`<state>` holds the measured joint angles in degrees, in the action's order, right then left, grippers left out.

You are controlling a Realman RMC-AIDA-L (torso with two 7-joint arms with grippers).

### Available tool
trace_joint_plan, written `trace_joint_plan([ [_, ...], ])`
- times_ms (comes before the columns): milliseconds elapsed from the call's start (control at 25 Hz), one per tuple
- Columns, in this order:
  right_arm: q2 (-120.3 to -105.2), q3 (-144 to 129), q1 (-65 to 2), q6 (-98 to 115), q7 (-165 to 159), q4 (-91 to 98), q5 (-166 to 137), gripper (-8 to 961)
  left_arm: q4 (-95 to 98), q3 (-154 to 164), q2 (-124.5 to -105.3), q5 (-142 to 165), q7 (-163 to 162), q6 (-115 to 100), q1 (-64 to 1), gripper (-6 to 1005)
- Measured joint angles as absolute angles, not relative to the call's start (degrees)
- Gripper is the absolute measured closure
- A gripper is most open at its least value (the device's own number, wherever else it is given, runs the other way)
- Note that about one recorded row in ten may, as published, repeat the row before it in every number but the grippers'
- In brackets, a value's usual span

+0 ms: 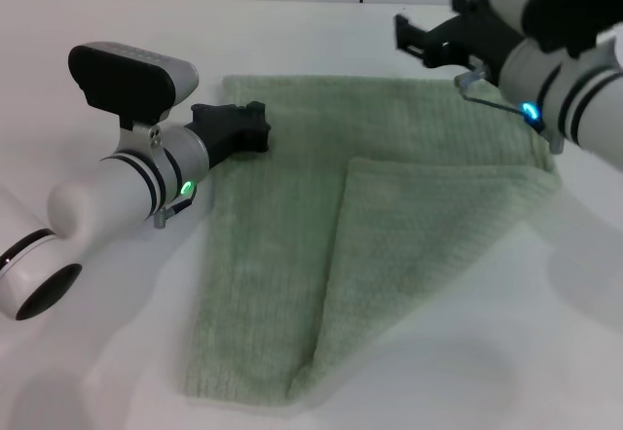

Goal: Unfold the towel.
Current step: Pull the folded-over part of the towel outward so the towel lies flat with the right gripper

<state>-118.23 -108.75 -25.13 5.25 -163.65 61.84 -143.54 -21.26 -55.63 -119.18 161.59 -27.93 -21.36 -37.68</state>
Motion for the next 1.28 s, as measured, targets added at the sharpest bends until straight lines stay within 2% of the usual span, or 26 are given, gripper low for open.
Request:
trace_joint_plan([
  [240,-118.46,-102.9,-26.0,32.7,-158.9,74.7,-143.3,193,-21.3,-55.6,-119.05,161.5,-27.8,-21.6,-37.5,1000],
  [520,-118.73,-94.0,-32.1,59.5,-155.3,80.3,-139.6,194,-21.4,-55.6,-119.00,161.8,-27.7,-21.6,-37.5,1000],
  [840,-118.82,-87.4,-38.5,71.5,-148.7,74.2,-133.7,194,-21.5,-55.6,-119.00,161.8,-27.6,-21.6,-37.4,1000],
  [1280,-118.77,-86.3,-43.5,71.1,-145.2,64.0,-135.0,195,-21.6,-55.6,-119.00,161.5,-27.8,-21.6,-37.3,1001],
])
